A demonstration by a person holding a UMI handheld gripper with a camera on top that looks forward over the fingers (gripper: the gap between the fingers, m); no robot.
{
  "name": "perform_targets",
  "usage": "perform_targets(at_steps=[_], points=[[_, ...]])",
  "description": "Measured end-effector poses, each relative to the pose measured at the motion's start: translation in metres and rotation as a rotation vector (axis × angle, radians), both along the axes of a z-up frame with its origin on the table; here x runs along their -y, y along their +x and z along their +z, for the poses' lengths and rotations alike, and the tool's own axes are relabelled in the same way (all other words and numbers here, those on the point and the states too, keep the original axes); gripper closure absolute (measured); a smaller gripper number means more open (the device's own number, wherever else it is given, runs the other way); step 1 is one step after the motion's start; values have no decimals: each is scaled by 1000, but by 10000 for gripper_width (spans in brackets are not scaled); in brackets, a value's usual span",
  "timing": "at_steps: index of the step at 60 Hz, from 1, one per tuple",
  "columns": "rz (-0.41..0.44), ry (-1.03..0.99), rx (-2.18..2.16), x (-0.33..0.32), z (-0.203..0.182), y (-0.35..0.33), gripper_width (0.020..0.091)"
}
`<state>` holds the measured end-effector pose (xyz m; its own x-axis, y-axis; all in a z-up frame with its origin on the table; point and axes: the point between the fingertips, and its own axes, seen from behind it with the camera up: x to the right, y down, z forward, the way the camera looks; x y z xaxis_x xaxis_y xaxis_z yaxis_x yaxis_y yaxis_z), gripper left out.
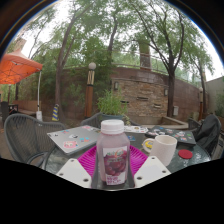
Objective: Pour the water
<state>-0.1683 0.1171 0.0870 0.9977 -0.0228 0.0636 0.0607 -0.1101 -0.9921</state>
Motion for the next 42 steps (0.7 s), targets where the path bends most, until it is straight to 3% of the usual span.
perform_targets(at_steps=[9, 15, 19, 31, 35, 42], points=[[72, -31, -113, -15, 10, -15, 675], [85, 0, -451, -37, 53, -1, 675], [129, 34, -750, -54, 58, 26, 676], [128, 32, -1720, -65, 83, 69, 677], [155, 76, -1880, -56, 84, 89, 677], [115, 86, -2120, -54, 84, 104, 676]])
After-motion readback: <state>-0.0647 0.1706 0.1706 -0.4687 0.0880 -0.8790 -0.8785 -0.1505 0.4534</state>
